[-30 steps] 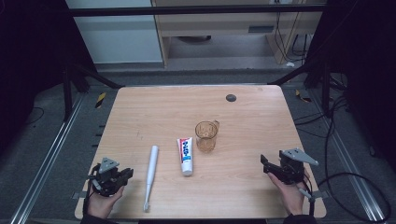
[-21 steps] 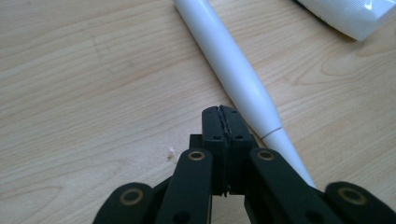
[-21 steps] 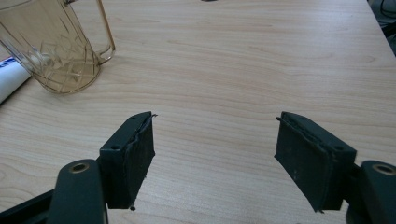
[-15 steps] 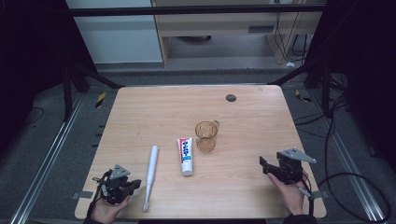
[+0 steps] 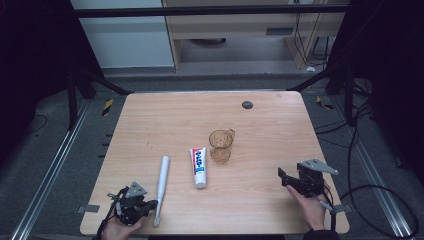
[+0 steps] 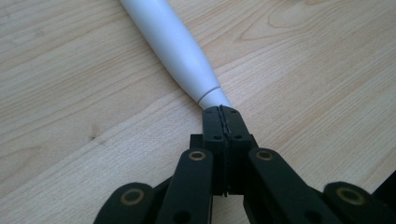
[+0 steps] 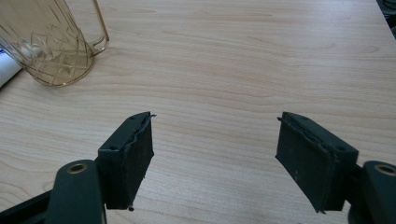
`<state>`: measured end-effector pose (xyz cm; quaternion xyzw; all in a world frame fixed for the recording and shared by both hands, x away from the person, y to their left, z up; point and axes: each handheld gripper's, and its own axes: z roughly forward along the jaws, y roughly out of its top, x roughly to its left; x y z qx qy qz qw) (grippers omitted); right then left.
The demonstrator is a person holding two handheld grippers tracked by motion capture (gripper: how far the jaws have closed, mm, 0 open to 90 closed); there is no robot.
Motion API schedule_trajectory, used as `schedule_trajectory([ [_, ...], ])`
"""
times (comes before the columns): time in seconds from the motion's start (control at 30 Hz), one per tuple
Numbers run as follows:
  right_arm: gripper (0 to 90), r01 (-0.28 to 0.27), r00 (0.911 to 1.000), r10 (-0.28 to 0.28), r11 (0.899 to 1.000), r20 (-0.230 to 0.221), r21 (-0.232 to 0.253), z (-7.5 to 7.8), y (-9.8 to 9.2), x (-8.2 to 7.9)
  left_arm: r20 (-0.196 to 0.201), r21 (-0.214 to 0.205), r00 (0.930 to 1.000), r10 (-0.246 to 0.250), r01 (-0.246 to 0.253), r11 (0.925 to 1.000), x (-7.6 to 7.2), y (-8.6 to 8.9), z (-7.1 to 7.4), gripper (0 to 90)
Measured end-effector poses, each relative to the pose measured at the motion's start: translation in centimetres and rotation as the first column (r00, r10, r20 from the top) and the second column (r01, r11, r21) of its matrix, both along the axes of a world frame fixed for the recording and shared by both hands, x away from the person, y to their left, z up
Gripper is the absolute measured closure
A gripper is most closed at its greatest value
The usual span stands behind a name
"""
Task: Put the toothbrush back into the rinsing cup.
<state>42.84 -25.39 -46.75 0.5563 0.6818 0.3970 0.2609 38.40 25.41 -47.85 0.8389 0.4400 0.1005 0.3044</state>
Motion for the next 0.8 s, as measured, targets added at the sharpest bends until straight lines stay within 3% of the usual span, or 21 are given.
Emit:
schedule_trajectory([
  [0.8, 26.6, 0.004, 0.9999, -0.004, 1.000, -0.010, -0.009, -0.1, -0.1, 0.1, -0.011, -0.008, 0.9976, -0.069, 0.069, 0.9976, 0.4, -2.7, -0.5, 89.8],
])
